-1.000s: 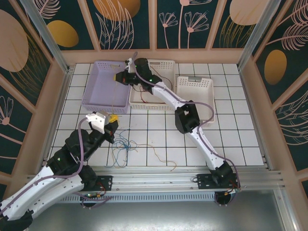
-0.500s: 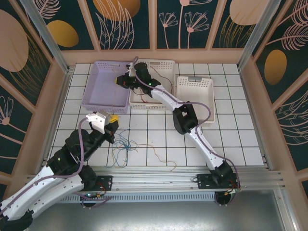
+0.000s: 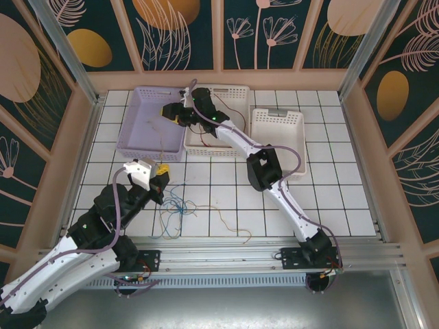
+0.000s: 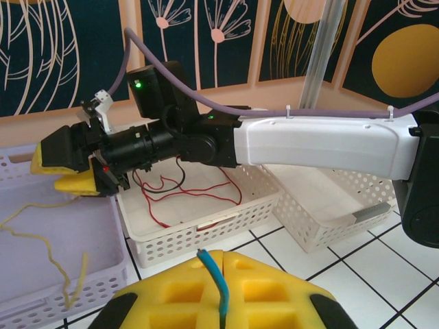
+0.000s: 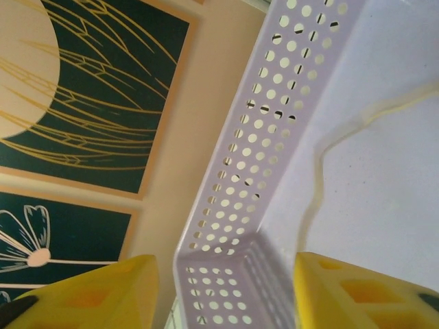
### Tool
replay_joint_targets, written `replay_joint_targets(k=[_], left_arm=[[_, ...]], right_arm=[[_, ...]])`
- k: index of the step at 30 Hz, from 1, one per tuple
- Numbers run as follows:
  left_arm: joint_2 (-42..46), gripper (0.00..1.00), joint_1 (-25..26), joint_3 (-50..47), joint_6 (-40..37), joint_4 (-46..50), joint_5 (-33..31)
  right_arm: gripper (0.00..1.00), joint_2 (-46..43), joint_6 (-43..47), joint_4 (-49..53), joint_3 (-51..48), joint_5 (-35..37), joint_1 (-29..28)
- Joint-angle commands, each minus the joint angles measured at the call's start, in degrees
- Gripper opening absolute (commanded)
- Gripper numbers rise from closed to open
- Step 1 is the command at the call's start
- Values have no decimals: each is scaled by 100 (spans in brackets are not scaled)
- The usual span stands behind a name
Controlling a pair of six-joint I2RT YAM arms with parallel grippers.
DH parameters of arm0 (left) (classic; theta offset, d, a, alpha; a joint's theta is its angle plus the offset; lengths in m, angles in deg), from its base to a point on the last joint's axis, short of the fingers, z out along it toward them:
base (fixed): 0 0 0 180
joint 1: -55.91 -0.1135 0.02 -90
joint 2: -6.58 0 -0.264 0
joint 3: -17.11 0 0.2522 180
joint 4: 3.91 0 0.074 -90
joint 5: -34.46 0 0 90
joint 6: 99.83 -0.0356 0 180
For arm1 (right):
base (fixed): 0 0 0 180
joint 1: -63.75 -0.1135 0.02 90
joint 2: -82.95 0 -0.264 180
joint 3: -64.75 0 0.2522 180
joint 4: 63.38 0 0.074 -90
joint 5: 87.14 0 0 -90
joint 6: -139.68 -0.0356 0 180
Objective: Untangle the cables
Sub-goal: Place the cable in the container, then untie the cables at the center of the table.
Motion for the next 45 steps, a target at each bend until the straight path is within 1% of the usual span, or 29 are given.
replay_joint_targets(k=[1,5,7,9,11,14,17,21,24,27,29,31,33,36,40,45], left_arm=[[22,0,-38,-55,48,-129,-43],[73,0,-41,-64,63,-111,-76],[83,0,-40,-64,73,-111,-86],[69,0,-35,-43,93,-133,-91],[-1,0,-42,-16,120,-195,-43],[-274,0,-38,203,169,-351,60],[-569,0,-39,469,273,-665,249],[-965,0,-42,756,398,-1032,347],[-1152,0,-41,824,485,-1242,393],[-1225,0,-38,830,494,-1349,386],[-1255,0,-35,846,493,-1350,380],[-1267,0,-43,843,527,-1359,418],[-1302,0,-43,855,564,-1359,434],[-1351,0,-36,890,603,-1342,437],[-1366,0,-42,895,667,-1334,445],[-1410,0,-35,916,739,-1342,487]], right_arm=[[64,-786,285,243,190,-66,55],[66,-1274,695,880,167,53,121],[66,-1651,1120,1296,66,247,150],[67,-2115,1467,1642,-170,484,178],[67,-2699,1717,1852,-621,646,238],[67,-3887,2051,1669,-2098,757,288],[68,-5220,2186,980,-4109,705,285],[68,-6796,2248,177,-6610,405,226],[69,-7768,2396,-205,-8218,489,21],[69,-8444,2313,-846,-9664,515,-227],[70,-8707,2239,-1330,-10409,523,-403],[71,-8851,2138,-2018,-11079,557,-702],[72,-8826,2214,-2389,-11391,655,-1044],[73,-8704,2309,-2853,-11678,961,-1446],[73,-8498,2151,-3827,-12013,1158,-1698],[73,-7856,2275,-4087,-11856,1554,-1936]])
